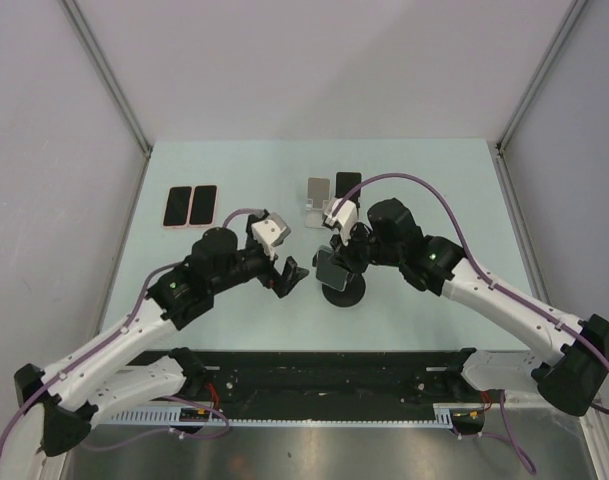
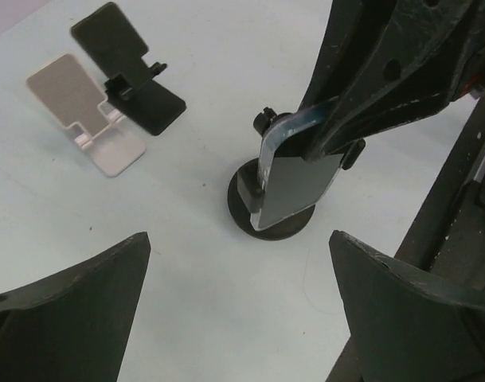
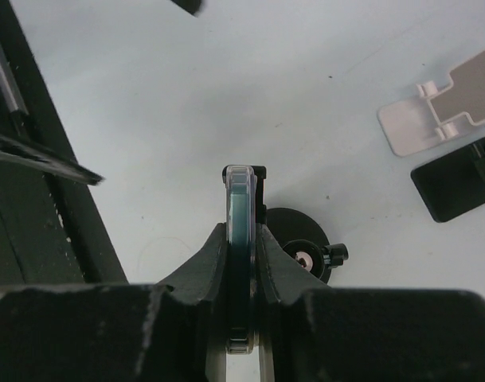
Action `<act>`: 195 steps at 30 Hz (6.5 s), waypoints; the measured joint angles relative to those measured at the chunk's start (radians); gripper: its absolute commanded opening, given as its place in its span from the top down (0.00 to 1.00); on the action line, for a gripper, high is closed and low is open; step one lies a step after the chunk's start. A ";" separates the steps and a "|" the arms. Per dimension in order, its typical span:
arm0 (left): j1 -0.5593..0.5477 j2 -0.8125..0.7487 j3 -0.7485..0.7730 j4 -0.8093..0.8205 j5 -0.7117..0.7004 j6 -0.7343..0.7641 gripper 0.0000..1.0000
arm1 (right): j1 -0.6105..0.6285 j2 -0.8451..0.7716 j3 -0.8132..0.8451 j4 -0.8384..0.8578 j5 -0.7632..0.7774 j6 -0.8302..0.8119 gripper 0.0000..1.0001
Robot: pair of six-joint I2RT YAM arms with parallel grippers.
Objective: Remove the phone from the phone stand
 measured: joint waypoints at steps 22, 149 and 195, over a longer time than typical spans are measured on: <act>0.129 0.338 0.050 0.000 0.536 0.339 0.10 | -0.003 -0.027 0.001 -0.058 -0.152 -0.131 0.60; 0.130 0.177 0.016 -0.001 0.667 0.346 0.05 | 0.100 -0.023 0.045 -0.214 -0.203 -0.299 1.00; 0.232 0.359 0.082 -0.197 0.942 0.398 0.89 | 0.199 -0.003 0.069 -0.210 -0.097 -0.284 1.00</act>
